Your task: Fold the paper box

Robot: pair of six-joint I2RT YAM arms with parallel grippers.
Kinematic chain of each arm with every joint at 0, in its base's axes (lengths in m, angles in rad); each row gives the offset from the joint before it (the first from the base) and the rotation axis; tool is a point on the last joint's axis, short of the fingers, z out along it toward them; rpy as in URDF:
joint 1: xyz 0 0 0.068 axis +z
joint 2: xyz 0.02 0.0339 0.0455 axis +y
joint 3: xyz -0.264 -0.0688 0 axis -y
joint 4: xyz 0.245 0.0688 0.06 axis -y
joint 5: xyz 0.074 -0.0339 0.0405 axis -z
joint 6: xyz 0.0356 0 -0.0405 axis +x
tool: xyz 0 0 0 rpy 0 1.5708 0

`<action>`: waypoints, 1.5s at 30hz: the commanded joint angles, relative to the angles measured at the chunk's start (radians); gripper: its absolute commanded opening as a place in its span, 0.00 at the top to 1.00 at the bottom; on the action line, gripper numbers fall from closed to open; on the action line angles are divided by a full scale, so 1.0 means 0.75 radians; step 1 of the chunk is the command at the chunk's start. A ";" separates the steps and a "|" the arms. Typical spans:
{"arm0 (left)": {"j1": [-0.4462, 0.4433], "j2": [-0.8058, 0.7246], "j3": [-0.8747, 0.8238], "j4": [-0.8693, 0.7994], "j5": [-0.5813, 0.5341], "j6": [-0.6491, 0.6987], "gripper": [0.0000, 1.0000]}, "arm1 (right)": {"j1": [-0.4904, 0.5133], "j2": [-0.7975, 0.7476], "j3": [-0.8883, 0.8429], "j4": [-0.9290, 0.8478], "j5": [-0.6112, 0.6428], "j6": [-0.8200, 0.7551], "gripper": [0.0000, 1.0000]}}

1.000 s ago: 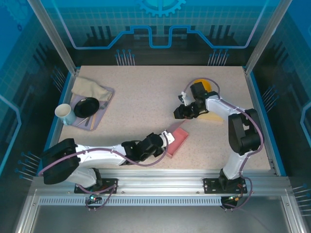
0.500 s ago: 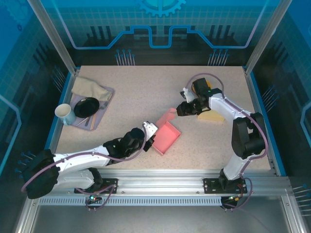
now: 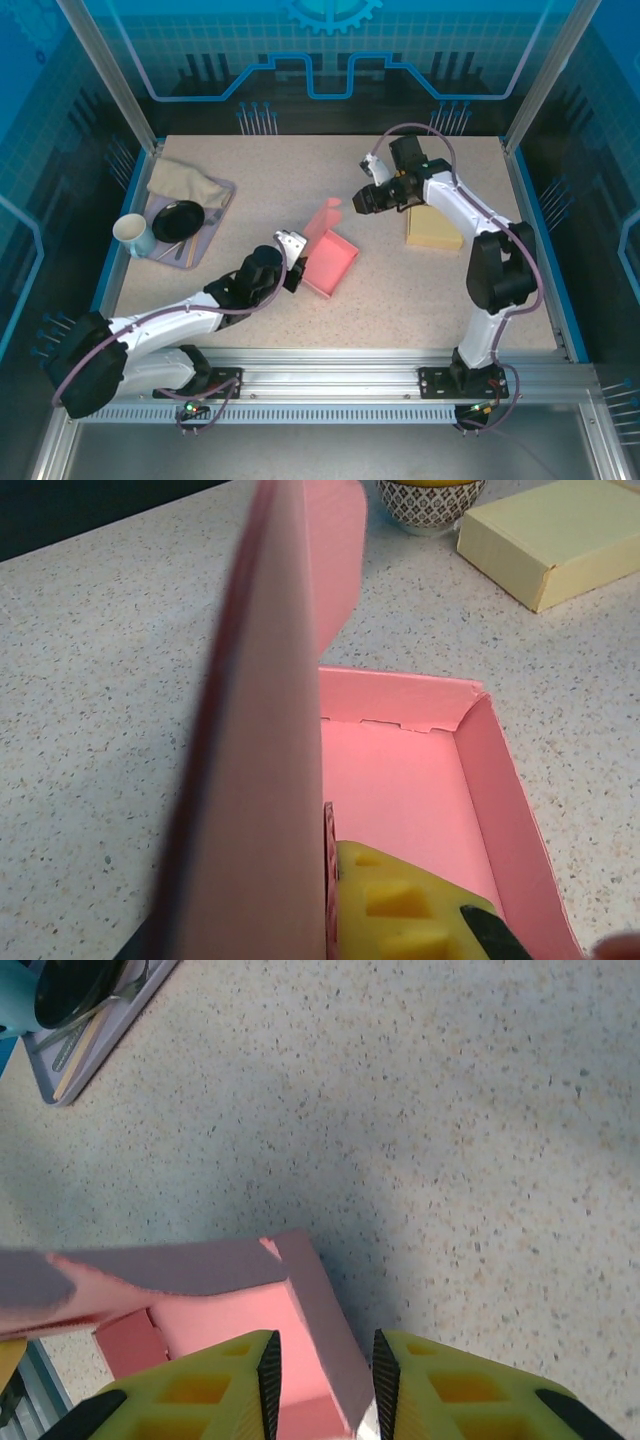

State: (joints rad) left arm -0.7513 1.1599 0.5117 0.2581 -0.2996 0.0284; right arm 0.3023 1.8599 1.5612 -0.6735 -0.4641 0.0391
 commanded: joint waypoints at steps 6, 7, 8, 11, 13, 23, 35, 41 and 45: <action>0.028 0.074 0.070 0.097 0.074 -0.032 0.94 | 0.018 0.230 0.259 -0.144 -0.092 -0.075 0.70; 0.030 0.083 0.073 0.098 0.067 -0.034 0.94 | 0.020 0.236 0.269 -0.154 -0.094 -0.079 0.71; 0.031 0.090 0.076 0.100 0.062 -0.033 0.94 | 0.028 0.238 0.268 -0.160 -0.099 -0.082 0.71; 0.035 0.103 0.077 0.117 0.062 -0.029 0.94 | 0.051 0.230 0.244 -0.172 -0.113 -0.090 0.71; 0.036 0.110 0.081 0.122 0.060 -0.024 0.94 | 0.064 0.230 0.230 -0.193 -0.122 -0.093 0.71; 0.034 0.143 0.084 0.092 0.081 -0.022 0.94 | 0.092 0.183 0.069 -0.134 -0.214 -0.026 0.70; -0.221 0.257 0.160 -0.136 -0.039 0.206 0.85 | 0.104 0.147 -0.076 -0.031 -0.201 0.028 0.70; -0.313 0.323 0.207 -0.234 -0.123 0.263 0.79 | 0.097 0.105 -0.150 -0.033 -0.145 0.004 0.70; -0.349 0.359 0.244 -0.296 -0.130 0.275 0.62 | 0.079 0.077 -0.198 -0.031 -0.115 -0.009 0.70</action>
State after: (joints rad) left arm -0.9928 1.4010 0.6643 0.1104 -0.4038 0.1993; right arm 0.3592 1.9629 1.4330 -0.7048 -0.5503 0.0441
